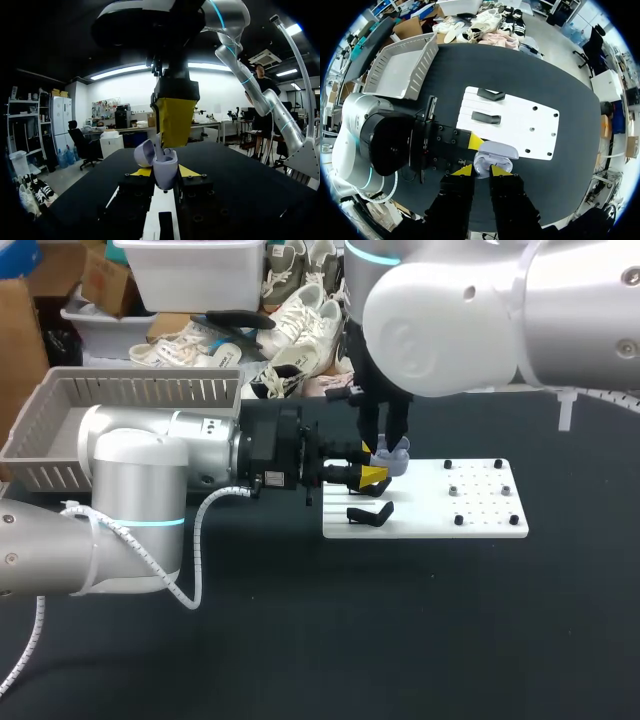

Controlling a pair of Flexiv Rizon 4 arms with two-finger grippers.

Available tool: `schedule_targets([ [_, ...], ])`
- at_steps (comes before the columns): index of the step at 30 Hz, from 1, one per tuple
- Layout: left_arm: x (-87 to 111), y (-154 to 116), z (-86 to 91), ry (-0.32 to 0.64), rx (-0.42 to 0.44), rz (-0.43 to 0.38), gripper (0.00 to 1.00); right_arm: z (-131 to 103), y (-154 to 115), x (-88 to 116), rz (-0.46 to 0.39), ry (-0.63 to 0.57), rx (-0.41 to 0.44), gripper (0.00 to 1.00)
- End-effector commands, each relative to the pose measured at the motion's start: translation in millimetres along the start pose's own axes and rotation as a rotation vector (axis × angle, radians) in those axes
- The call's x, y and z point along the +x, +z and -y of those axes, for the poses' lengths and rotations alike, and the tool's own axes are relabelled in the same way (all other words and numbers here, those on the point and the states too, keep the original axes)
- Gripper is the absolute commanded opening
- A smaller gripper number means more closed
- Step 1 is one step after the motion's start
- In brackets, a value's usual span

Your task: Pick up each earbud case from the left stands, insert the matching earbuds, close the lid, and place the case in the box.

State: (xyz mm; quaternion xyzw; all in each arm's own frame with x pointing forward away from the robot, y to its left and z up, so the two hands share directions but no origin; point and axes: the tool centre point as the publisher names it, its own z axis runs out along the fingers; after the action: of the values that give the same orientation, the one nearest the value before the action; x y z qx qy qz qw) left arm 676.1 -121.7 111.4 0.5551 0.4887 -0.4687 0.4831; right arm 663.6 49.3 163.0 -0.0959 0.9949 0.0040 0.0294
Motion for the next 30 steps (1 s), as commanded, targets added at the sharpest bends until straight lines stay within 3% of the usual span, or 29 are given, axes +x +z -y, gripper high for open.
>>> schedule_targets([
  [1, 0.1, 0.3, -0.1, 0.001, -0.001, 0.002, 0.00, 0.2, 1.7, -0.6, -0.001, 0.004, 0.001, 0.00],
  [27, 0.1, 0.3, -0.1, 0.001, -0.001, 0.002, 0.00, 1.9, 7.6, -1.4, -0.026, 0.005, 0.029, 0.00],
  [29, 0.1, 0.3, -0.1, 0.001, -0.001, 0.002, 0.00, 0.9, 7.5, -2.3, -0.025, 0.003, 0.031, 0.28],
  [30, 0.1, 0.3, -0.1, 0.001, -0.001, 0.002, 0.00, 0.4, 7.4, -2.7, -0.025, 0.001, 0.032, 0.35],
])
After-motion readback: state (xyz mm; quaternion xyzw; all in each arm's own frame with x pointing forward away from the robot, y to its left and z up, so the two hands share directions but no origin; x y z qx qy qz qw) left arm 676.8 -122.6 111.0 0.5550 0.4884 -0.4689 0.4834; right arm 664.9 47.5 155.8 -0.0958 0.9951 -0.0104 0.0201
